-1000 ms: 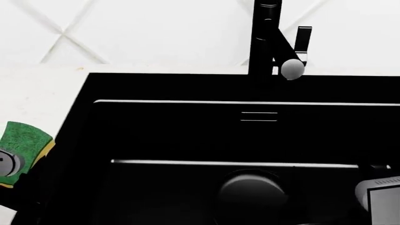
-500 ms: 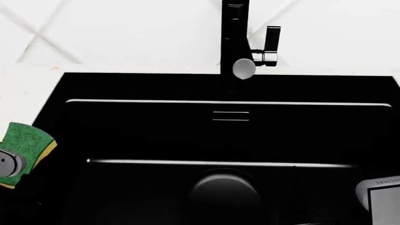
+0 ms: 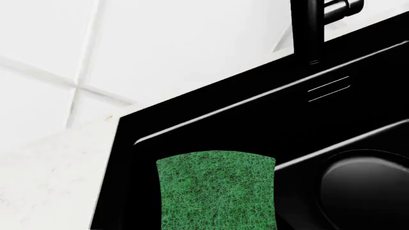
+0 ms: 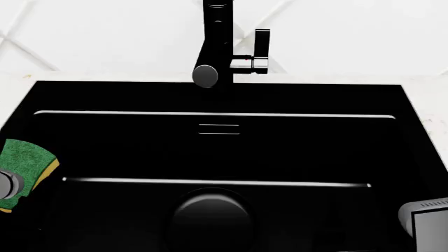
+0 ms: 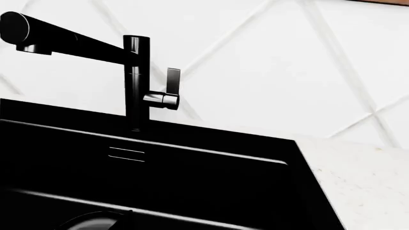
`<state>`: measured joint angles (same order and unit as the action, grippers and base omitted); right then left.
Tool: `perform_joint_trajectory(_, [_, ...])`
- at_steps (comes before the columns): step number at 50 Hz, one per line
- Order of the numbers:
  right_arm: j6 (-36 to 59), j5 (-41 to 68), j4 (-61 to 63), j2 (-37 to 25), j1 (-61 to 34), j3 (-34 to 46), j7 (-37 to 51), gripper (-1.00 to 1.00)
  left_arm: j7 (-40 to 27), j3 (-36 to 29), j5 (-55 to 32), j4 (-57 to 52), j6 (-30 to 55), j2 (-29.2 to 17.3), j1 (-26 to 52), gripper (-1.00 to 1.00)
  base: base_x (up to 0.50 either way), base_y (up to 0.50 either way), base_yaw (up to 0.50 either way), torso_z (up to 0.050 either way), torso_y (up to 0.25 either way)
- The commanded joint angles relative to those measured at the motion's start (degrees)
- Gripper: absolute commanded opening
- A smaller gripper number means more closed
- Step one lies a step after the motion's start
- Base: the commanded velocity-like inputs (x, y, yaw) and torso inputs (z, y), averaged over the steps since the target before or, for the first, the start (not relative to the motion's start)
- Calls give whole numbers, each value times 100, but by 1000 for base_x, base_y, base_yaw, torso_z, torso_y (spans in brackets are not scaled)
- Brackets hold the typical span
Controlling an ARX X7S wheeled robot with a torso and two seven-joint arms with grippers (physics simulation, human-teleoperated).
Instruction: Pick the pan and sponge and place them into the sink. Then turn on the water.
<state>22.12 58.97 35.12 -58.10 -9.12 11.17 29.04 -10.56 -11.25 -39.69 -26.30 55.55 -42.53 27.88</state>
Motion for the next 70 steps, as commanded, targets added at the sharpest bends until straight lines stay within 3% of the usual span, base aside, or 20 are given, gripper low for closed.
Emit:
perform_joint_trajectory(1, [30, -24, 13, 29, -30, -17, -54, 100, -58, 52, -59, 5, -46, 64, -1, -100, 8, -211, 0, 0, 0])
perform_joint_trajectory(68, [297, 59, -32, 97, -325, 113, -23, 100, 11, -220, 14, 49, -164, 73, -13, -100, 114, -16, 0, 0, 0])
perform_joint_trajectory(70, [301, 85, -18, 83, -333, 93, -13, 100, 157, -141, -54, -9, -227, -90, -111, -100, 0, 0, 0, 0, 0])
